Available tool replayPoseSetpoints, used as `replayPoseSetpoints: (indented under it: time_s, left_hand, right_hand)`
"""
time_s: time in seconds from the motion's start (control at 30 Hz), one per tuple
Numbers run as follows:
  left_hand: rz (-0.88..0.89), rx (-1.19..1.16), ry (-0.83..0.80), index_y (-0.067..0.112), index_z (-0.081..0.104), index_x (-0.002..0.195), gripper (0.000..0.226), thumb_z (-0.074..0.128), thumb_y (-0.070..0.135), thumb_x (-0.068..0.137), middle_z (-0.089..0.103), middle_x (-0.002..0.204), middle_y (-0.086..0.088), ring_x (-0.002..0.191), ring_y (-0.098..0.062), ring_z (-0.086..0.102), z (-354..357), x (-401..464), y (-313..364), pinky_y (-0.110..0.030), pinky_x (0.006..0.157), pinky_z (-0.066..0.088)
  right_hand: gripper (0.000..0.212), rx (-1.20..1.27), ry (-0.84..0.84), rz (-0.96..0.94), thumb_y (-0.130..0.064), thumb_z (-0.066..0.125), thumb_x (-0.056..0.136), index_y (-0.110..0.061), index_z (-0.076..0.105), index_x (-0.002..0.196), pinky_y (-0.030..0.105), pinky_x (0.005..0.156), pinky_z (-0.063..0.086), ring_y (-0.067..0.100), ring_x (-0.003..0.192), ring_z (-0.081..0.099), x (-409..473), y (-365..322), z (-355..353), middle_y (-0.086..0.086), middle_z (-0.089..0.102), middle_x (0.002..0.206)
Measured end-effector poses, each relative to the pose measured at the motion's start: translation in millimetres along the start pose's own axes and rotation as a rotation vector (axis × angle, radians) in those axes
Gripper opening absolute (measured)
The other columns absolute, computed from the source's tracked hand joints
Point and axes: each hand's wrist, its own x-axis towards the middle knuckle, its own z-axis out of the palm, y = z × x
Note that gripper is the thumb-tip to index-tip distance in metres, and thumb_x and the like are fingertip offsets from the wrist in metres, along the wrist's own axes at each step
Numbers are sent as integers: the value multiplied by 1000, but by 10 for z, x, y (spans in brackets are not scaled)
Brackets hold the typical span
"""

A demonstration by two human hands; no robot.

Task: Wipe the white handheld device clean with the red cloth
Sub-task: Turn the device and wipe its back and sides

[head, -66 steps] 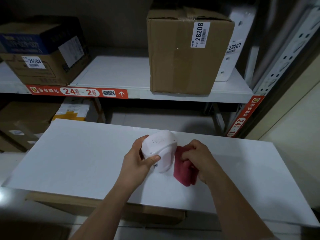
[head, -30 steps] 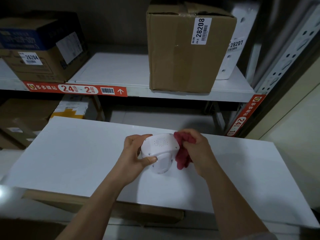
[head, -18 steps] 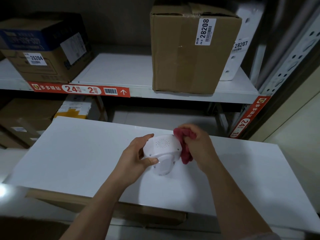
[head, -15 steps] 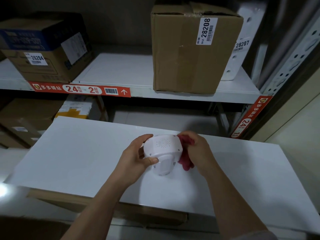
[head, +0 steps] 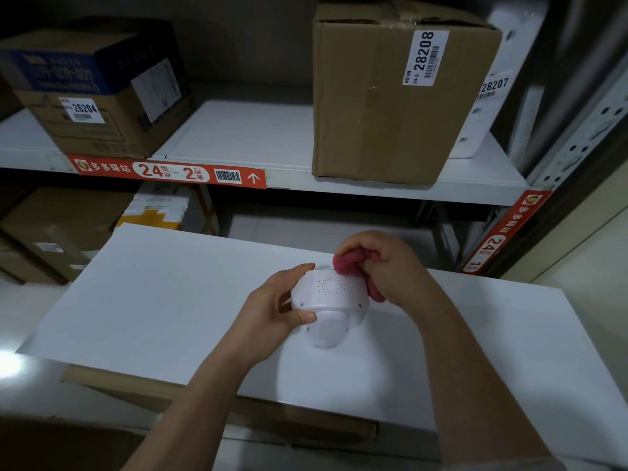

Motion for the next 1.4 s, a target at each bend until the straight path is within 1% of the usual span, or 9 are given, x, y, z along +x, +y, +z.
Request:
replayPoseSetpoints:
  time_s: [0.1,0.27,0.43,0.57,0.77,0.97,1.1,1.23,1.4]
  left_hand:
    - [-22,-12,10,42,49,124,69,71,-4,78,53,120,29,101,22,54,4,-14,1,2,77,42]
    - [-49,-2,38,39,47,119,66,74,-3,76,59,111,28,104,8,58,8,-29,6,-2,75,45]
    - [-38,-25,50,41,57,107,61,76,-5,73,67,103,29,100,6,63,10,-40,37,-10,78,50]
    - [-59,-59,57,41,60,110,59,75,-4,73,69,108,21,103,1,64,12,-46,26,-18,84,53]
    - [-85,-38,43,36,60,124,63,78,3,72,67,119,17,104,-7,67,-2,-36,3,-26,89,54]
    - [-86,-41,60,39,60,122,64,78,4,72,65,121,19,99,-5,69,14,-40,9,-23,88,53]
    - [-96,-46,78,35,60,122,65,80,4,69,65,120,18,98,-7,69,21,-25,-5,-26,89,54]
    - [-135,-44,95,32,59,112,59,85,9,64,68,108,21,98,-9,69,11,-9,-23,-30,86,56]
    - [-95,-54,103,37,67,104,56,85,11,59,72,105,19,99,-12,69,-1,-12,-4,-41,91,55]
  right_hand:
    - [41,-27,79,17,16,39,78,-11,70,82,31,43,44,18,45,56,-5,170,-3,8,70,88]
    - [40,29,22,-31,21,36,79,-2,65,93,23,35,38,36,43,50,-112,141,-119,-9,66,53]
    - [52,-172,-66,-162,20,50,69,-27,72,70,55,63,55,26,77,62,-243,10,-119,-3,56,95]
    - [33,-157,-154,-65,11,63,72,-21,72,75,54,67,56,28,73,65,-391,55,-186,-5,52,99]
    - [31,-515,-69,-256,2,66,67,-26,71,79,26,70,43,10,84,53,-282,1,19,-9,56,89]
    - [29,-546,242,-151,-1,59,74,-21,67,93,30,79,47,19,92,56,-126,142,128,0,59,100]
    - [19,-424,67,-155,-6,70,72,-24,69,77,27,66,51,13,71,59,-282,35,25,-5,58,85]
    - [21,-554,-94,-240,-10,73,68,-26,66,80,26,70,46,12,82,56,-330,-132,64,-8,61,85]
    - [14,-683,225,-270,-7,62,76,-17,56,84,33,70,40,28,86,52,-127,-79,317,2,57,90]
